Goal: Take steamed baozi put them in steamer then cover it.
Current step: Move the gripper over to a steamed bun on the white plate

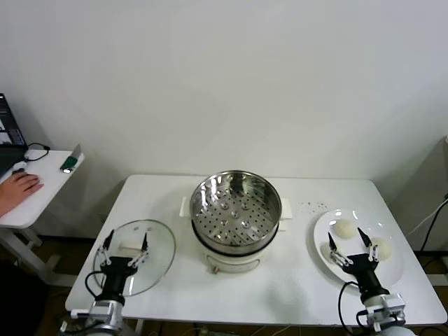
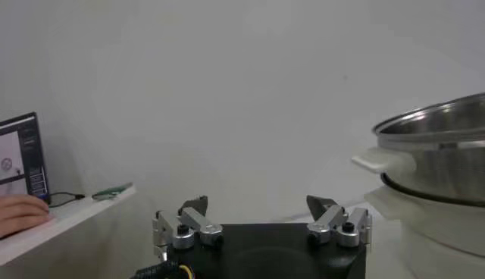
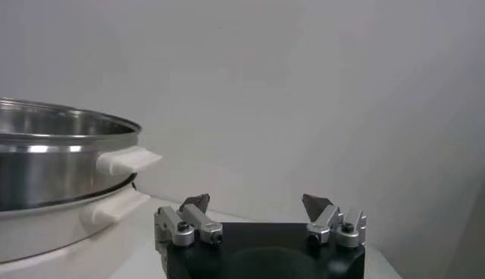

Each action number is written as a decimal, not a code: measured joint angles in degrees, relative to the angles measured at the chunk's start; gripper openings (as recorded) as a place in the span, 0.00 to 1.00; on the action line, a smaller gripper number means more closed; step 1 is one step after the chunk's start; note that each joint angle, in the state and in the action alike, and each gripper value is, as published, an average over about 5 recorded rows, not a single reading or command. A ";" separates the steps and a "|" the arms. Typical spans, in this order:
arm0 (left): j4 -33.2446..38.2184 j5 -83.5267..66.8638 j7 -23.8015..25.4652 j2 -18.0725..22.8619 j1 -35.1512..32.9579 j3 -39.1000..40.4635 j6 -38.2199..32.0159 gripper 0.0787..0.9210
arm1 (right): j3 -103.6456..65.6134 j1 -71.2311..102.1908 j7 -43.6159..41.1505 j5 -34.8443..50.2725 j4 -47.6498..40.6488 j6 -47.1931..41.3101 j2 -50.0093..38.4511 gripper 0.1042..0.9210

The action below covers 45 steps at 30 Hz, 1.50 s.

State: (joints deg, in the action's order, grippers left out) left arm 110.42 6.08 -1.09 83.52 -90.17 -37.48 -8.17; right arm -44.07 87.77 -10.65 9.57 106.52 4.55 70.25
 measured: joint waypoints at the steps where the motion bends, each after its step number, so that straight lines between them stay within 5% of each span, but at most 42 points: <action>1: 0.01 0.01 -0.01 -0.01 0.00 0.01 -0.06 0.88 | -0.10 -0.23 -0.48 -0.12 -0.17 -0.24 -0.61 0.88; 14: 0.92 0.29 -0.07 -0.32 -0.17 0.15 -0.65 0.88 | 5.17 -10.92 -19.71 -5.18 -9.38 -7.02 -25.31 0.88; 24: 1.28 0.15 -0.44 -0.61 0.60 -0.11 0.39 0.88 | 24.44 -32.81 -38.94 -15.78 -20.97 -5.18 -39.79 0.88; 45: 2.35 -0.55 -1.71 -2.87 1.74 -1.50 3.56 0.88 | 61.82 -75.08 -55.85 -30.55 -49.94 1.98 -32.31 0.88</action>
State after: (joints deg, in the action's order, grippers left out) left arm 112.77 5.53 -2.80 80.64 -88.44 -38.98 -4.61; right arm 17.74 12.69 -66.49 -20.98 56.58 6.53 37.94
